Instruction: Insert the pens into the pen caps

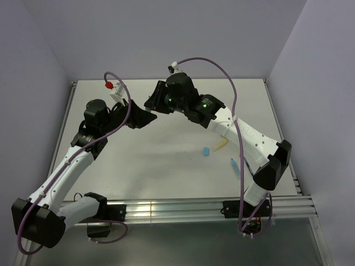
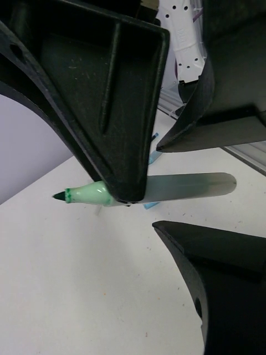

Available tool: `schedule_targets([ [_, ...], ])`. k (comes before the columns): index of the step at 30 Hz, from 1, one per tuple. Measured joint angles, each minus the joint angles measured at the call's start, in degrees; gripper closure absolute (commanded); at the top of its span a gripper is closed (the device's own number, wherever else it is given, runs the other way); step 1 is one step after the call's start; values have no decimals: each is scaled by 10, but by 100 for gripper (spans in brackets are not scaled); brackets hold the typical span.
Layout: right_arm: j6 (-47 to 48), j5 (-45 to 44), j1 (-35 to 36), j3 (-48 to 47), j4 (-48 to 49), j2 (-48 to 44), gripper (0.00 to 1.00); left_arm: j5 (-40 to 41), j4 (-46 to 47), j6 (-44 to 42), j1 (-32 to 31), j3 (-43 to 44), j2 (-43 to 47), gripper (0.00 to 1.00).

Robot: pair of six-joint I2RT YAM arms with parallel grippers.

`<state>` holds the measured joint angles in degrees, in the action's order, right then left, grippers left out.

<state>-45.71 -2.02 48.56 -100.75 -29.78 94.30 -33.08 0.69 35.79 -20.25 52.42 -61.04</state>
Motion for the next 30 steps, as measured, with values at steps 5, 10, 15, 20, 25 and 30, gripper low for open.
schedule_targets([
  [5,-6,6,8,3,3,0,100,0,4,-1,0,0,0,60],
  [10,-9,9,10,3,3,2,100,4,2,-1,0,0,0,100],
  [15,-9,7,11,3,3,5,67,9,-5,-8,0,0,0,100],
  [20,6,-7,10,2,0,4,43,22,-37,-12,-2,11,-1,100],
  [25,27,-24,-5,9,-13,-8,39,41,-78,-19,-2,26,-11,100],
  [30,43,-36,-78,103,-17,-105,39,83,-144,-39,-2,26,-10,100],
])
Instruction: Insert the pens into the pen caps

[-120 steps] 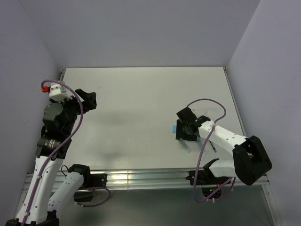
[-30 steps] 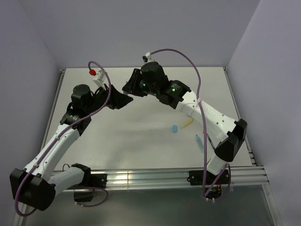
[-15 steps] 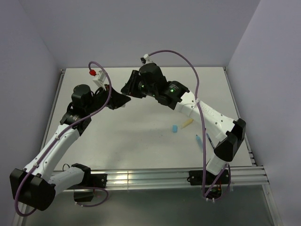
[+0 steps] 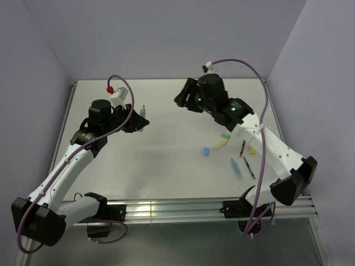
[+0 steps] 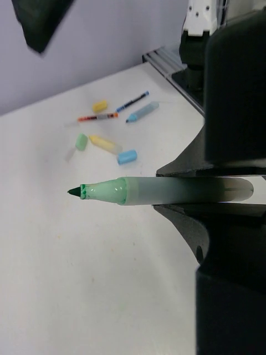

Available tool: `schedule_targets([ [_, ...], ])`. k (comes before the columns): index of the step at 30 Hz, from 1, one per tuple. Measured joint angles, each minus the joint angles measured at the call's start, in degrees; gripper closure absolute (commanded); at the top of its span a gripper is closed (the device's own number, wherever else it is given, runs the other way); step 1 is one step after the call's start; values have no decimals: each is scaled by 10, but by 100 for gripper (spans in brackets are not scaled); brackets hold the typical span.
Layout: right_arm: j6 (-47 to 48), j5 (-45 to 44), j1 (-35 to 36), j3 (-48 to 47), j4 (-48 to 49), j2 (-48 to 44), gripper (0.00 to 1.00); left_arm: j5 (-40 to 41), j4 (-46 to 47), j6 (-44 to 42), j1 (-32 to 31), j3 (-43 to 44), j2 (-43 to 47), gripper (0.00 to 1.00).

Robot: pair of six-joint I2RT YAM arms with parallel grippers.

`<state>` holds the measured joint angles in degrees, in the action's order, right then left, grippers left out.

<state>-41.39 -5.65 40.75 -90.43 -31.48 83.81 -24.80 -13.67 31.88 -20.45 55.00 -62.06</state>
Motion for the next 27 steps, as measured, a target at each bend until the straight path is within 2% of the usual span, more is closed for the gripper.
schedule_targets([
  [6,25,-47,-146,163,-13,-142,38,49,-51,-23,0,-5,24,100],
  [11,52,-62,-253,272,-26,-179,38,61,-60,-28,0,-19,64,100],
  [17,81,-55,-322,322,-25,-133,40,68,-64,-28,0,-32,87,100],
  [19,95,-58,-333,319,-22,-103,44,68,-64,-28,0,-33,87,100],
  [23,129,-69,-336,297,-23,-25,50,68,-66,-29,0,-33,87,100],
  [27,172,-73,-336,289,-19,40,50,68,-68,-29,0,-33,87,100],
])
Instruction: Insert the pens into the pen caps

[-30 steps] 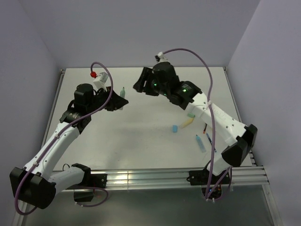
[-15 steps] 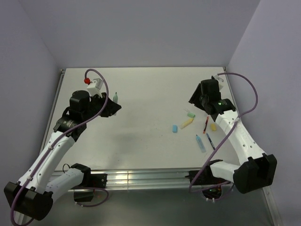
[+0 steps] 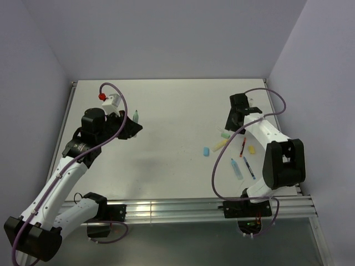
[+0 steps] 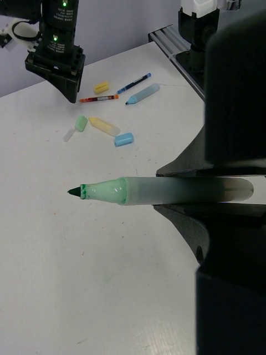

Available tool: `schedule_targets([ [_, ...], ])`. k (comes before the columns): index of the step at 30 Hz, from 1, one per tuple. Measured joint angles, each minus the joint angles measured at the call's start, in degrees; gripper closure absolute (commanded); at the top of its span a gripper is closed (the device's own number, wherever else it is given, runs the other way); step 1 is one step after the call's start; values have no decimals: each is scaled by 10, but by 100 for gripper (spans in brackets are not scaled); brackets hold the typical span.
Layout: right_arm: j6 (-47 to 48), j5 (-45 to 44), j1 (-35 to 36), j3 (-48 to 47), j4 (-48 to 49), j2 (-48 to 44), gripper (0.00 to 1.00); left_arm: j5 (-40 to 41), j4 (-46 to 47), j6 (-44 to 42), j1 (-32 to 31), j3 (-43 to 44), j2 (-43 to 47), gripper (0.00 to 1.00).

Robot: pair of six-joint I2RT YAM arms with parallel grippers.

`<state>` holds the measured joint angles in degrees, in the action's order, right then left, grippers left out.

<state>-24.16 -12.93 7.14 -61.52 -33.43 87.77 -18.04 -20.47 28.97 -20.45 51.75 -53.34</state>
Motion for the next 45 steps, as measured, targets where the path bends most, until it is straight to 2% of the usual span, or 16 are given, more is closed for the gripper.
schedule_targets([
  [5,26,-21,0,-8,0,31,50,0,0,0,0,0,-1,100],
  [20,11,-48,0,-52,9,132,53,0,0,0,0,0,-9,100],
  [45,8,-42,0,-51,23,144,58,0,0,0,0,0,-11,100],
])
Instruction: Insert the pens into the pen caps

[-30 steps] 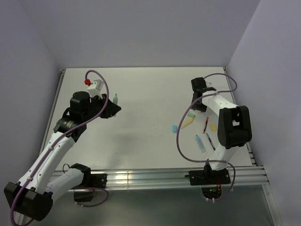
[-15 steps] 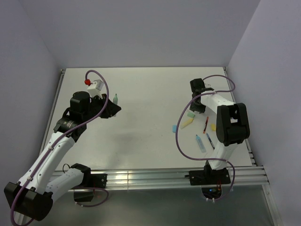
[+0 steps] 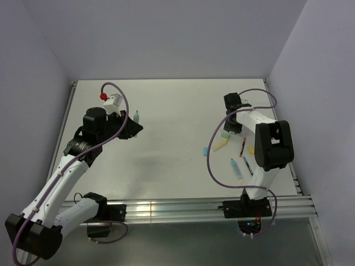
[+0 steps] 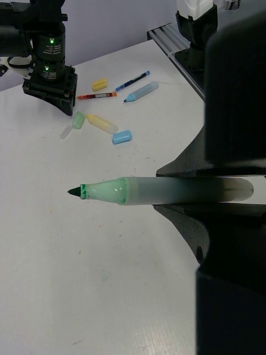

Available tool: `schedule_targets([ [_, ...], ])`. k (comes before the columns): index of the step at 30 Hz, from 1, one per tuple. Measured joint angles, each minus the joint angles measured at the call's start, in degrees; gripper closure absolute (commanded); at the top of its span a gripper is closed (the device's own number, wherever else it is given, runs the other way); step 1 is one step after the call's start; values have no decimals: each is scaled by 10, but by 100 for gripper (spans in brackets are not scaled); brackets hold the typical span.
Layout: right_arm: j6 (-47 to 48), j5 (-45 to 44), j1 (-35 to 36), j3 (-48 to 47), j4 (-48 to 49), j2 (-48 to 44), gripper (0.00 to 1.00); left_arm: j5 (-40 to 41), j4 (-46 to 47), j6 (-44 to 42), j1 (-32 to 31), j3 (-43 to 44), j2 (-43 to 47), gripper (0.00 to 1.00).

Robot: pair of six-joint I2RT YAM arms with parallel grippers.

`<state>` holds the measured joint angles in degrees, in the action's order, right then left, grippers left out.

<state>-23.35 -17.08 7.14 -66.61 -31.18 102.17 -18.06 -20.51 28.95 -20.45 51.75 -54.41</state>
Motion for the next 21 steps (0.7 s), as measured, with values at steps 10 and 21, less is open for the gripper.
schedule_targets([
  [10,-2,2,0,16,3,7,64,0,0,0,0,0,-5,100],
  [21,-9,27,0,49,16,-9,68,0,0,0,0,0,-5,100],
])
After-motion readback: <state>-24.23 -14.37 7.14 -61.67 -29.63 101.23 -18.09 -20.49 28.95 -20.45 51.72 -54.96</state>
